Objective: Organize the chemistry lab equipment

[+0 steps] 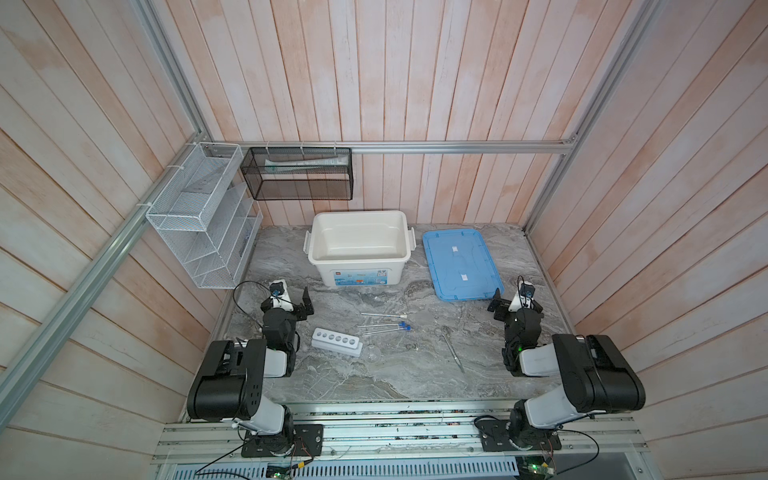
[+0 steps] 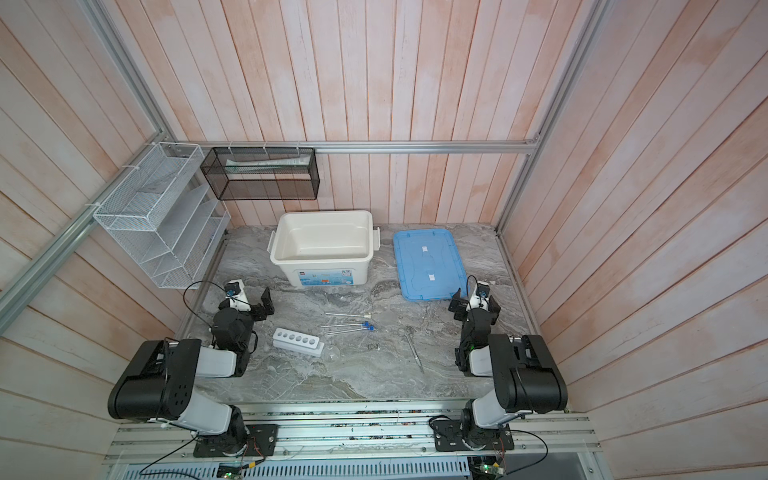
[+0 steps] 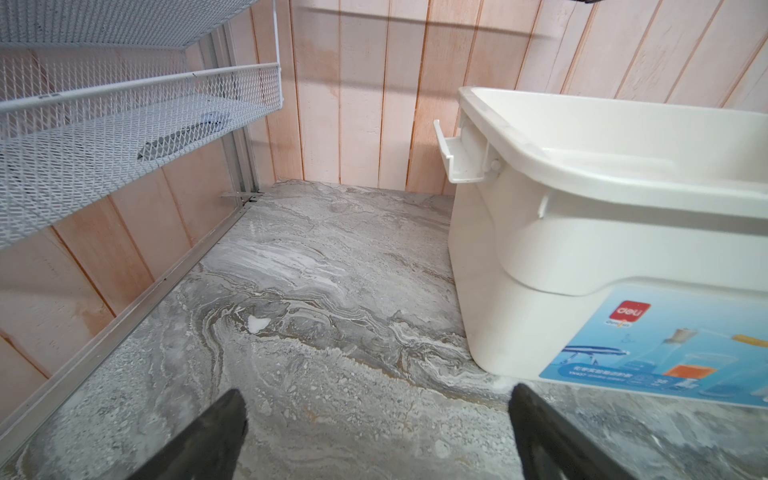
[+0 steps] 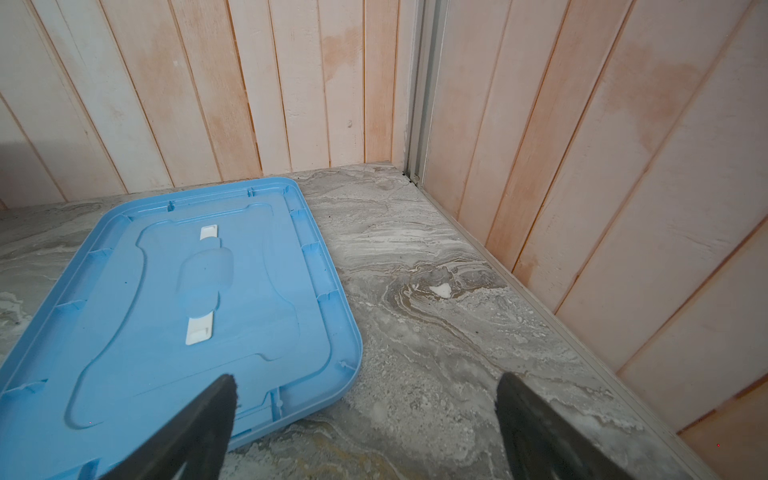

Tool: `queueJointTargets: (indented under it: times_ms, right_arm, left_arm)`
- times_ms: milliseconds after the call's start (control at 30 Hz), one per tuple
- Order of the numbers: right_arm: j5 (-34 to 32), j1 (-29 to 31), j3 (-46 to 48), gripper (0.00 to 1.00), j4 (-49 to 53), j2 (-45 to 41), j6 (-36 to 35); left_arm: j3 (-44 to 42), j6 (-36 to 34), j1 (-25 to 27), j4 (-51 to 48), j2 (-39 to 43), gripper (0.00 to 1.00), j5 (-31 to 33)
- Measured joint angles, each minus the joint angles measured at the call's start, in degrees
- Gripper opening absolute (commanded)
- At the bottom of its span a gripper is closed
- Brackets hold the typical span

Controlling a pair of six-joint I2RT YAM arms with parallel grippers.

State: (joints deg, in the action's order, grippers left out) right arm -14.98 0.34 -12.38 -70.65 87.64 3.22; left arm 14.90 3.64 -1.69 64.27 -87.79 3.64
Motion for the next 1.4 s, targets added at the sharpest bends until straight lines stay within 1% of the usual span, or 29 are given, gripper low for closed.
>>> queueJointTargets:
  times_ms: [100,200,333,400,467,567,733,800,900,1000,1067,1167,1233,1333,1400]
  right_arm:
    - [0.02,-0.02,0.00,0.94,0.00,0.00,0.02]
    - [0.04,-0.02,0.00,0.92,0.00,0.00,0.17]
    - [0.04,-0.02,0.00,0.88,0.00,0.00,0.13]
    - [0.00,-0.02,0.00,0.86,-0.04,-0.11,0.20]
    - [-0.02,-0.02,-0.09,0.85,1.25,-1.60,0.20]
    - [-0.11,0.00,-2.19,0.81,7.93,-7.04,0.24]
    - [-1.22,1.01,-12.28,0.77,25.18,-16.96,2.97]
    - [-0.50,2.60,-13.81,0.76,29.99,-21.42,3.76]
    - [0.98,5.68,-14.73,0.73,36.74,-26.95,5.20]
    - [2.47,8.72,-18.56,0.70,46.10,-28.83,6.29]
    - [3.61,12.07,-21.94,0.67,52.00,-29.24,5.77]
    - [6.86,17.29,-26.45,0.64,59.34,-29.57,2.91]
    - [9.57,21.31,-30.99,0.59,64.96,-28.72,0.63]
    - [13.92,26.01,-37.83,0.51,71.80,-24.61,-2.69]
    - [16.33,28.57,-41.20,0.49,75.12,-21.18,-4.33]
  left_arm:
    - [0.00,0.00,0.00,0.00,0.00,1.00,0.00]
    - [0.00,-0.04,0.00,0.00,0.00,0.94,0.00]
    - [0.22,0.04,-0.02,-1.01,0.39,0.93,0.50]
    - [0.70,-0.02,-0.02,-2.75,1.53,0.91,0.44]
    - [2.01,-0.04,0.04,-6.91,4.31,0.89,0.92]
    - [5.07,0.02,0.81,-12.22,9.18,0.89,3.23]
    - [10.73,-0.42,5.20,-20.94,16.72,0.88,9.01]
    - [14.38,-0.37,7.15,-25.68,18.58,0.88,10.25]
    - [21.57,0.96,8.96,-34.45,19.56,0.87,10.14]
    - [30.27,3.13,9.77,-45.79,18.78,0.86,8.61]
    - [34.32,4.35,10.36,-52.06,19.04,0.86,6.58]
    - [36.98,4.83,10.99,-59.67,21.03,0.86,2.19]
    - [38.53,4.68,11.02,-64.89,22.69,0.86,-1.66]
    - [39.98,3.54,10.99,-70.62,24.98,0.86,-7.85]
    - [40.04,2.56,10.99,-73.50,26.49,0.86,-12.20]
